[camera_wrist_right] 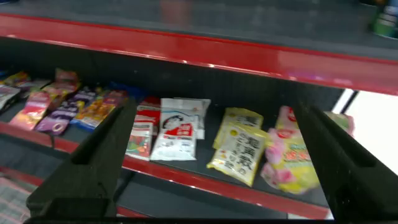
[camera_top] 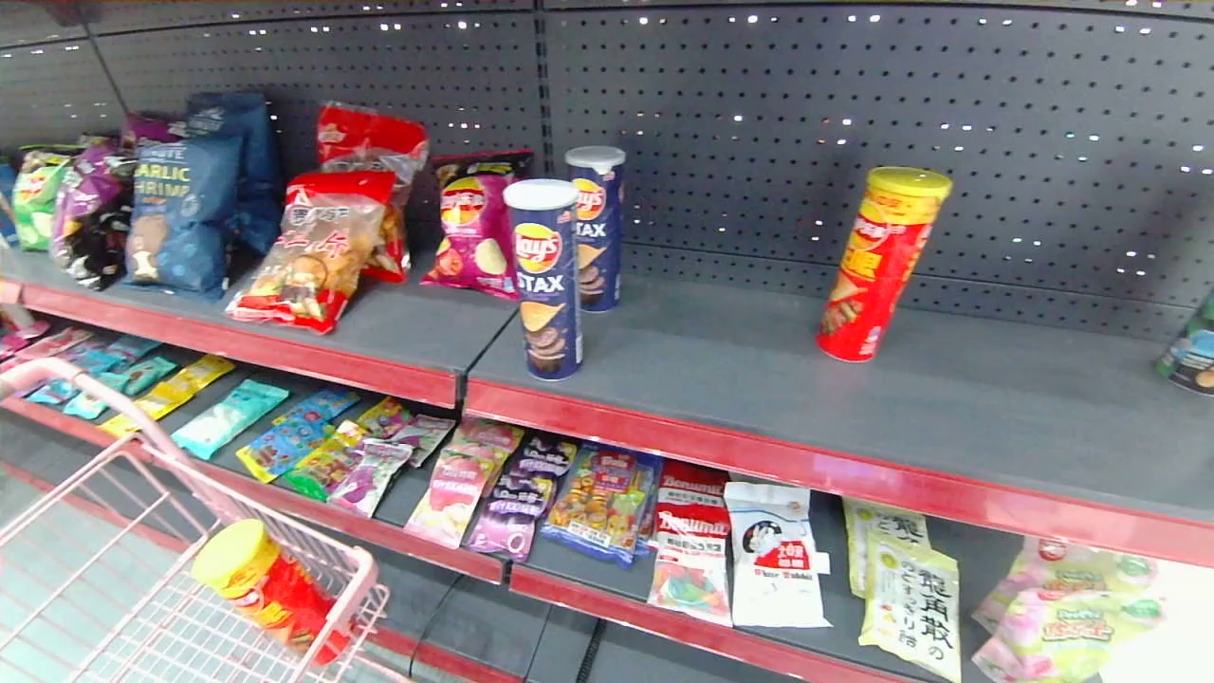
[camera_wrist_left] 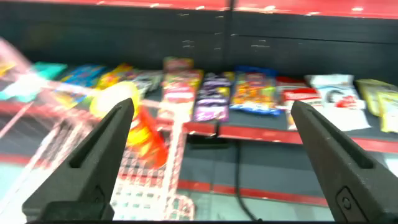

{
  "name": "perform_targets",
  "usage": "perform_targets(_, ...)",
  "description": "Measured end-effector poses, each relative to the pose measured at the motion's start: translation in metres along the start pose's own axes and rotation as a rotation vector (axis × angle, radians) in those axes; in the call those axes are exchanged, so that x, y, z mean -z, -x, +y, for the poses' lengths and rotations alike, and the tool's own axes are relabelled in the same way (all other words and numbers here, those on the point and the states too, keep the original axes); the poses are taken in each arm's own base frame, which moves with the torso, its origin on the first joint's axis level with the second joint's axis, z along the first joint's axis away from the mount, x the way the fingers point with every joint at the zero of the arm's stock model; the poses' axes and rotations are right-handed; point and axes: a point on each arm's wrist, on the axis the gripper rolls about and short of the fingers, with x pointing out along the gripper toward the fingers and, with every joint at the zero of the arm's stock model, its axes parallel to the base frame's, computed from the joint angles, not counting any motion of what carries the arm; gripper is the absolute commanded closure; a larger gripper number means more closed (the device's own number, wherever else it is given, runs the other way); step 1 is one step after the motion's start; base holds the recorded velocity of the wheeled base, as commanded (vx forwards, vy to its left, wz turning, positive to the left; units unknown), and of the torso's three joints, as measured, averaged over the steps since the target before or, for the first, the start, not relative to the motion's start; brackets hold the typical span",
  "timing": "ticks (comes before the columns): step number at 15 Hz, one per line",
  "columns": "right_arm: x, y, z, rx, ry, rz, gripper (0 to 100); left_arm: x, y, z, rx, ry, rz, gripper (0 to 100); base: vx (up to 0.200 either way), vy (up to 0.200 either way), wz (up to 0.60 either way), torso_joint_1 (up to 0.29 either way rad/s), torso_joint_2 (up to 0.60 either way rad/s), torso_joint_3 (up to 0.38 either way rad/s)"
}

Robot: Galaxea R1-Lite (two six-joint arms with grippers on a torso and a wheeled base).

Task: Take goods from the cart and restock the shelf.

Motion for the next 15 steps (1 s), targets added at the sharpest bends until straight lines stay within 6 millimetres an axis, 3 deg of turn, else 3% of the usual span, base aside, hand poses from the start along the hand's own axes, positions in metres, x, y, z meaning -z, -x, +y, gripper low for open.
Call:
perform_targets(8, -0.0001, 0.0000, 0.0000, 0.000, 0.000, -0.001, 0, 0.0000, 0.0000, 0.0000, 0.000, 0.000, 0.000, 0, 0.000, 0.000, 0.60, 0.004, 0.00, 0.001)
perform_targets(15, -0.0002, 0.0000, 0.0000, 0.000, -0.003, -0.002, 0, -0.0001, 0.0000, 0.0000, 0.000, 0.000, -0.001, 0, 0.000, 0.000, 0.00, -0.011, 0.02, 0.014)
